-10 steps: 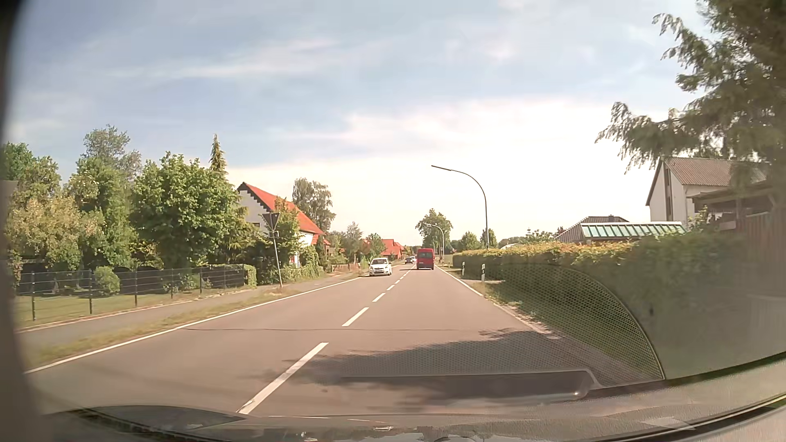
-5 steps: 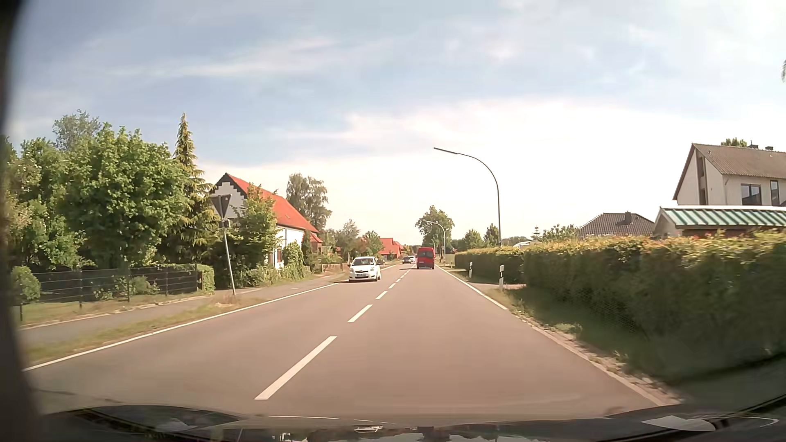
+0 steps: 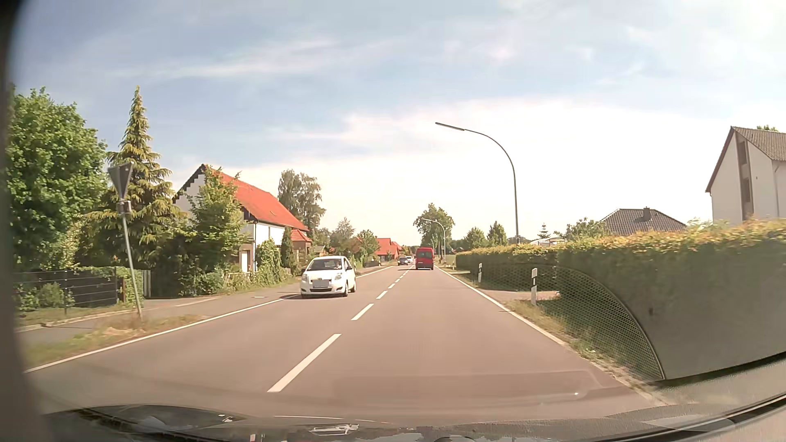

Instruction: Follow the waypoints while adhering to traffic rules and regulations

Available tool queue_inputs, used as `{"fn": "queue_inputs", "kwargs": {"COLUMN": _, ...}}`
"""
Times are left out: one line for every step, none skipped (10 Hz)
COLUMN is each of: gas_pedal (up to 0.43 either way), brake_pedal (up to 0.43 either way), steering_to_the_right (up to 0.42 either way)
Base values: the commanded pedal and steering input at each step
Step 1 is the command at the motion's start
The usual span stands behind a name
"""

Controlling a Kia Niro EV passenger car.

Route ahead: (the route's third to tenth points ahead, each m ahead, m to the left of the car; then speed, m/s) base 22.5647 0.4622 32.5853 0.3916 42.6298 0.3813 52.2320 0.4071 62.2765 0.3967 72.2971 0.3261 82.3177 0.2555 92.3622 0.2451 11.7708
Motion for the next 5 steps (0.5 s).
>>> {"fn": "queue_inputs", "kwargs": {"gas_pedal": 0.228, "brake_pedal": 0.000, "steering_to_the_right": 0.002}}
{"fn": "queue_inputs", "kwargs": {"gas_pedal": 0.228, "brake_pedal": 0.000, "steering_to_the_right": 0.001}}
{"fn": "queue_inputs", "kwargs": {"gas_pedal": 0.228, "brake_pedal": 0.000, "steering_to_the_right": 0.001}}
{"fn": "queue_inputs", "kwargs": {"gas_pedal": 0.228, "brake_pedal": 0.000, "steering_to_the_right": 0.001}}
{"fn": "queue_inputs", "kwargs": {"gas_pedal": 0.228, "brake_pedal": 0.000, "steering_to_the_right": 0.001}}
